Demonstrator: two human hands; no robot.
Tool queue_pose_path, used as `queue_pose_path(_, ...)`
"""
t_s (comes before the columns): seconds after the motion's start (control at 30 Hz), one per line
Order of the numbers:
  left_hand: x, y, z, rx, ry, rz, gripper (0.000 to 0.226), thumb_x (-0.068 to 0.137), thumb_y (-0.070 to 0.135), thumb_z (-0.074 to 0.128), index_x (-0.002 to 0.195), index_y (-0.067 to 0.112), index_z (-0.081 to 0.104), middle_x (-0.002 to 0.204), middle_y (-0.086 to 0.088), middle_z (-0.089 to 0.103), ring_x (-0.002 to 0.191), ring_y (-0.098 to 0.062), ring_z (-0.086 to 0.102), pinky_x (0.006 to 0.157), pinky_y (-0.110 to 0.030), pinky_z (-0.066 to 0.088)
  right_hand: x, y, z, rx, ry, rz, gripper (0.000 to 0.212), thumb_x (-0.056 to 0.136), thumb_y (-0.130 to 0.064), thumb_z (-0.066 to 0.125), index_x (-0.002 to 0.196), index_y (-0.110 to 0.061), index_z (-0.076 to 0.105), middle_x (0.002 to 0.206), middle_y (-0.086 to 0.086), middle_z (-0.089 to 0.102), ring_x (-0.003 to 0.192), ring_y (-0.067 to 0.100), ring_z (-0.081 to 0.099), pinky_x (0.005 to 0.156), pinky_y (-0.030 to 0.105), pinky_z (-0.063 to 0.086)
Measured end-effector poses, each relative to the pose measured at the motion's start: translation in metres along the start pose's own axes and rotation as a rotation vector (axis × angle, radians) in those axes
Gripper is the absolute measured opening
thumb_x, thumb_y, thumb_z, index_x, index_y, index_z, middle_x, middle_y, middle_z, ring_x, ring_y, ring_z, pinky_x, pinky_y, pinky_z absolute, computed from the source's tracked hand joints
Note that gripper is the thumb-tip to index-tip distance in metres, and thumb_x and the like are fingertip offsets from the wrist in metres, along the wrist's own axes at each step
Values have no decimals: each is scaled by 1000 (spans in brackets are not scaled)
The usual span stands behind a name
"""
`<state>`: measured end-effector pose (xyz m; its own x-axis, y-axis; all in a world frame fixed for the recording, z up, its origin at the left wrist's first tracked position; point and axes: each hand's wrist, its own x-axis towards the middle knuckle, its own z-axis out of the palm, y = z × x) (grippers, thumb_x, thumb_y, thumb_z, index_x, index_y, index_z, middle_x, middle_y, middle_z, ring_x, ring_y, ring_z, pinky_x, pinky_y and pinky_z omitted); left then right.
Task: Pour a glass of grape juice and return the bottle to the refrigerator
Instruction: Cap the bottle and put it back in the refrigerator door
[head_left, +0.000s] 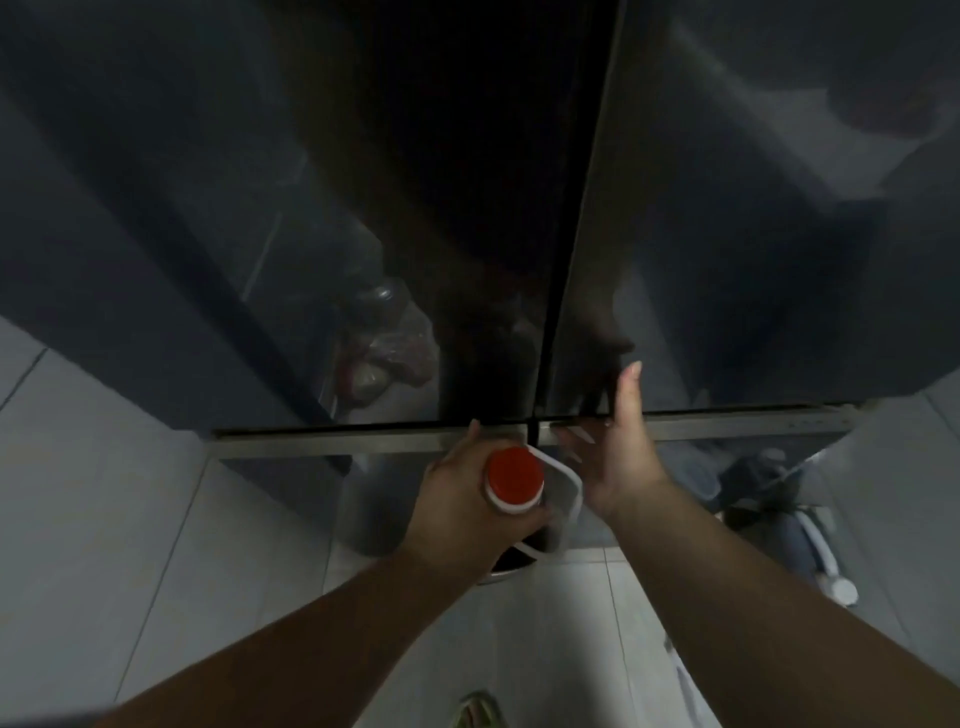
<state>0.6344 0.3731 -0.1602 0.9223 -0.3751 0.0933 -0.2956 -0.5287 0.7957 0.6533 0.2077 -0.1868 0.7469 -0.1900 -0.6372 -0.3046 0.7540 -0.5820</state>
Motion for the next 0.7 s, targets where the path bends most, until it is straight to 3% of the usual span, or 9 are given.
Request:
queue_pose_path(0.17, 12, -21, 1, -10, 45, 24, 62, 51, 28, 93, 98, 43, 55, 99, 44, 42, 104, 41, 26, 91, 8, 22, 3, 3, 11, 85, 29, -77, 88, 66, -78, 51, 139, -29, 47, 134, 5, 56, 100, 18, 60, 47, 28, 54)
queue_pose_path(0.3, 19, -29, 0, -26, 50, 42, 62, 51, 28, 93, 101, 40, 57, 99, 47, 40, 117, 27, 29, 98, 0, 25, 11, 8, 14, 136, 106, -117, 107, 51, -77, 66, 142, -27, 42, 137, 5, 54, 104, 20, 60, 47, 30, 54)
queue_pose_path(0.4, 21, -26, -4, -34, 15, -11, 62, 54, 26, 93, 110, 25, 66, 108, 43, 37, 125, 1, 40, 105, -22, 35, 19, 9, 15, 190, 141, -147, 114, 41, -76, 76, 140, -33, 42, 135, 3, 55, 110, 24, 58, 57, 39, 55)
queue_pose_path(0.5, 19, -23, -7, -50, -41, -63, 67, 57, 25, 92, 117, 18, 65, 130, 13, 54, 130, -15, 45, 110, -39, 38, 24, 13, 15, 267, 152, -158, 119, 30, -72, 86, 136, -33, 47, 131, 2, 59, 114, 24, 57, 74, 52, 57)
queue_pose_path(0.57, 18, -23, -7, -75, -40, -80, 67, 57, 26, 92, 118, 19, 64, 135, 0, 57, 132, -16, 44, 111, -41, 38, 27, 16, 13, 292, 159, -165, 118, 29, -70, 88, 134, -33, 48, 130, 1, 58, 117, 24, 55, 78, 57, 54)
queue_pose_path(0.7, 13, -26, -5, -77, 9, -50, 63, 57, 28, 92, 114, 25, 65, 129, 1, 62, 134, -12, 40, 111, -40, 37, 36, 19, 7, 278, 162, -173, 116, 29, -70, 89, 132, -34, 49, 131, 2, 57, 120, 27, 53, 89, 63, 48)
